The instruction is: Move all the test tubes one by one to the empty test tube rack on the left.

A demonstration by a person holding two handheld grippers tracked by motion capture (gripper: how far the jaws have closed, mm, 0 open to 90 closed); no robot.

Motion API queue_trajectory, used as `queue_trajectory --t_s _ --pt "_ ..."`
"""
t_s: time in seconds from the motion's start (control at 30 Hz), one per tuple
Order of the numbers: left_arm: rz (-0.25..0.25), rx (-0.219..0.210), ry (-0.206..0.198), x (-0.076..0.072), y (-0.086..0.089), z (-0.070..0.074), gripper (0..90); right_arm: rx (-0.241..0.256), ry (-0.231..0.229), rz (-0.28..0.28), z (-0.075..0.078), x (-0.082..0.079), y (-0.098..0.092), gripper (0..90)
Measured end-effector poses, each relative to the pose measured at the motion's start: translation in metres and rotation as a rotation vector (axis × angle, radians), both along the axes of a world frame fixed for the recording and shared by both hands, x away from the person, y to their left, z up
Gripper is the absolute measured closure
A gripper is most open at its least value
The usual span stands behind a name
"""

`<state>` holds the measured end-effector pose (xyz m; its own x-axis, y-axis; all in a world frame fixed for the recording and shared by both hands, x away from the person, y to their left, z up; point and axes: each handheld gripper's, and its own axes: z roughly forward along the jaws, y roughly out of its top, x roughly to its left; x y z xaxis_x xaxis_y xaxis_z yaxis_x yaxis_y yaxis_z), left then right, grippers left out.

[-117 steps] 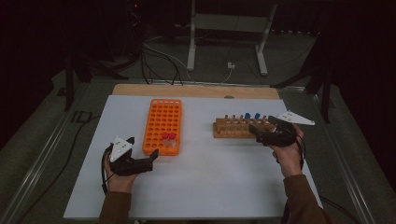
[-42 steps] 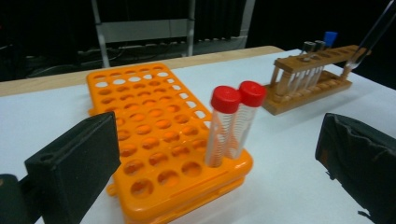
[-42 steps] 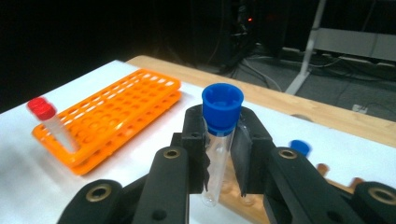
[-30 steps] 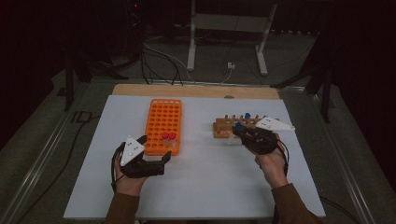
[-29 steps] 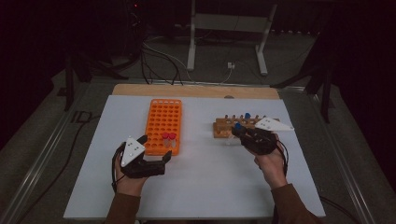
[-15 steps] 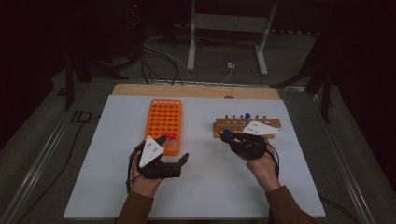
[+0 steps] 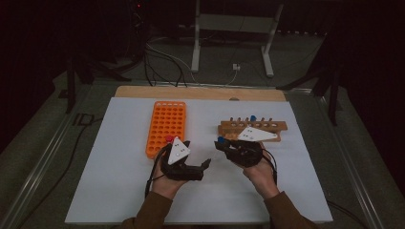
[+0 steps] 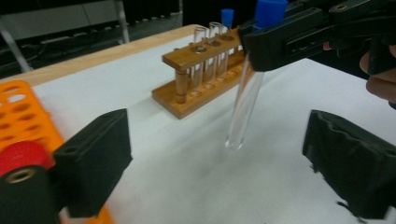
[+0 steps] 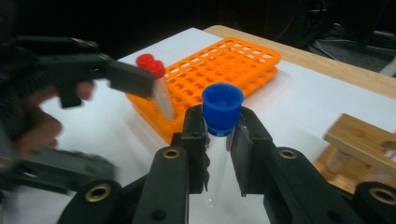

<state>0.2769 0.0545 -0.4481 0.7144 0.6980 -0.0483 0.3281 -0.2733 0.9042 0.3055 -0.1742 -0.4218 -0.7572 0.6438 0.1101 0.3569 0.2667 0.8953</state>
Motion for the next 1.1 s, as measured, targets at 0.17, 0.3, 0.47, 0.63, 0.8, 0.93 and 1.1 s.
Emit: queue_trajectory --t_s 0.17,0.3,0.47,0.63,0.8,0.93,1.1 --pt "-0.029 0.002 0.016 0.005 -0.011 -0.006 34.2 -0.003 0.008 0.026 -0.001 -0.002 0.008 76.2" --pt "-0.057 -0.01 0.021 0.008 -0.013 -0.007 52.7 -0.003 0.013 0.042 -0.003 -0.003 0.012 76.2" --pt "-0.081 0.013 0.034 0.01 -0.016 -0.01 68.1 0.005 0.023 0.06 -0.004 -0.004 0.014 76.3" --pt "-0.098 0.027 0.016 0.008 -0.017 -0.01 77.1 0.006 0.025 0.072 -0.005 -0.005 0.015 76.0" --pt "-0.088 0.016 0.012 0.008 -0.012 -0.009 77.6 0.053 0.01 0.111 -0.002 -0.005 0.009 55.7" --pt "-0.075 0.011 0.011 0.009 -0.006 -0.009 77.6 0.069 0.004 0.099 0.0 -0.005 0.001 40.6" --pt "-0.057 -0.001 0.014 0.008 0.003 -0.009 77.6 0.028 -0.019 0.021 -0.001 -0.006 -0.007 24.6"
